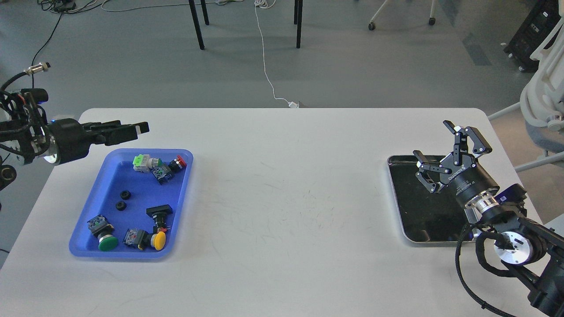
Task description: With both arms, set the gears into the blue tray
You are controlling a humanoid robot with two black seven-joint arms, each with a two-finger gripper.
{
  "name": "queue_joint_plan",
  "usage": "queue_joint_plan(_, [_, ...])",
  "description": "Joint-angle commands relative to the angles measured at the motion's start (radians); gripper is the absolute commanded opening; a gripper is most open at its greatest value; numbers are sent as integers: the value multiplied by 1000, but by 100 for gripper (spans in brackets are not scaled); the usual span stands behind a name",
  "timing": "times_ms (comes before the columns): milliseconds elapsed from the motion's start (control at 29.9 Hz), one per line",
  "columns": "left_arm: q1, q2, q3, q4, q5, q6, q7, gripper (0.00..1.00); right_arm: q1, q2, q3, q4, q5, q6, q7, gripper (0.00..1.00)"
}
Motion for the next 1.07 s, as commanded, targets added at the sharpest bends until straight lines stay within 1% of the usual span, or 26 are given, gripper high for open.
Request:
queue_joint_plan(0, [22,-91,0,-8,-591,30,0,98,18,11,3,0,0,-3,0,98])
queue_joint_plan(67, [50,-121,-8,-25,-738,32,0,98,19,13,4,-2,0,-3,0,98])
queue_joint_plan(167, [119,-178,-58,-27,-845,23,0,98,19,14,4,0,0,-6,0,98])
queue_joint_plan(334, [283,-302,-281,-25,-850,18,0,98,18,13,-7,6,0,6,0,98])
queue_joint_plan(401, [318,-350,-359,-25,-853,14,0,98,16,13,-9,6,1,6,0,98])
queue_joint_plan(502, [355,-391,-428,-23,-854,-8,0,98,12,13,-9,9,1,8,0,98])
queue_joint_plan(602, [387,-411,-450,-20,-854,-26,0,98,10,13,-10,9,1,8,0,98])
queue_joint_plan(736, [418,-434,-470,-20,-854,-31,0,98,7,14,-22,7,-14,5,0,98])
queue_joint_plan(903, [426,-446,-476,-20,-853,-31,0,98,10,14,-44,0,-14,-5,0,98])
queue_joint_plan(1037, [433,-460,-476,-20,-853,-29,0,98,12,14,-43,21,-9,9,0,98])
